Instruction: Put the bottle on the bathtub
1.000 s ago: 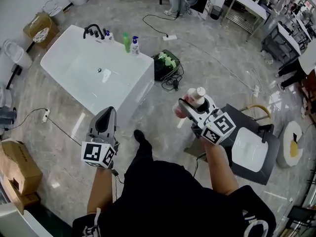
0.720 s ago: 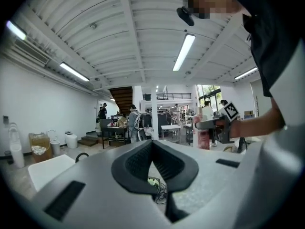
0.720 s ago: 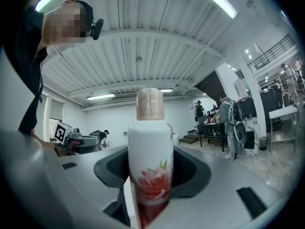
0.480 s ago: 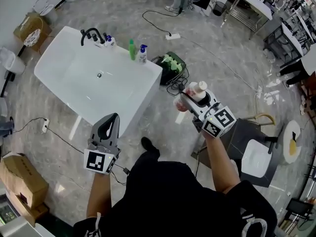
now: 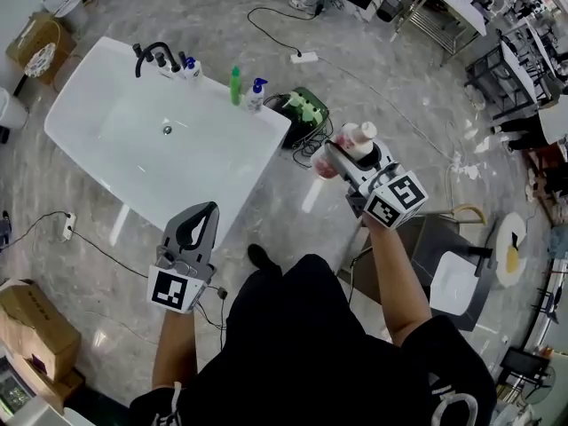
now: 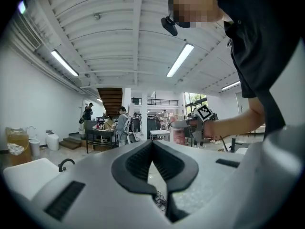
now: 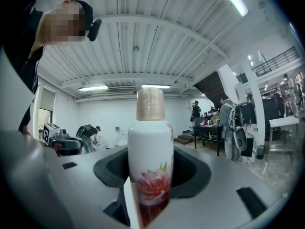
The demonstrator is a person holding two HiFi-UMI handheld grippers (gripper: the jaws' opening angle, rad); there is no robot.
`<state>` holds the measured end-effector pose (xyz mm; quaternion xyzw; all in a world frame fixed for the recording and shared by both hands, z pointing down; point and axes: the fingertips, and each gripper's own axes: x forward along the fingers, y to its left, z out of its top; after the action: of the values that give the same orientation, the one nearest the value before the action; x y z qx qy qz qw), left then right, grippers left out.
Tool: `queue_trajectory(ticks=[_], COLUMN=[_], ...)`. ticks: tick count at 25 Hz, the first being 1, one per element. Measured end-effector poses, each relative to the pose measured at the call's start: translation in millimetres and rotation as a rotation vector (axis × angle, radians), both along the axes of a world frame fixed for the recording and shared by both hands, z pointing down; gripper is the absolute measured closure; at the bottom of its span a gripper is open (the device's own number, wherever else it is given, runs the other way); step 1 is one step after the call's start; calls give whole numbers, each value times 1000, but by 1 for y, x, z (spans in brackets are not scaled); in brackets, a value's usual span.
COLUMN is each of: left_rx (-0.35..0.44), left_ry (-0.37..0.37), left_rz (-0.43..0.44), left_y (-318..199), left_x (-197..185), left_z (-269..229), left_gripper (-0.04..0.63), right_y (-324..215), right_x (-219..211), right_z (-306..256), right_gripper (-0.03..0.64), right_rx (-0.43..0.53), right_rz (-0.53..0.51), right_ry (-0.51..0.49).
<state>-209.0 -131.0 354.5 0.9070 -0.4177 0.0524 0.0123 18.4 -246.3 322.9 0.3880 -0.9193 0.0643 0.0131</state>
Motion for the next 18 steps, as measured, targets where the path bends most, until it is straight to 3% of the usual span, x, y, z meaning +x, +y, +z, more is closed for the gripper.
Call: queue_trajectory(ticks=[6,12,18], left_rx=[-1,54,49], left_ry=[-12,43,22], left_rz=[18,28,6], left_y=[-24,-55,-90], left_x=[0,15,25], left_z=[-3,-16,-7], left_gripper=[588,588,588], right_y=[-31,-65,-111], right_x=[-5,-1,10], right_z=[0,16,53], right_gripper=[393,393,393], right_rx=[21,25,-27], right_rz=[10,18,20], right_ry=[7,2,-15])
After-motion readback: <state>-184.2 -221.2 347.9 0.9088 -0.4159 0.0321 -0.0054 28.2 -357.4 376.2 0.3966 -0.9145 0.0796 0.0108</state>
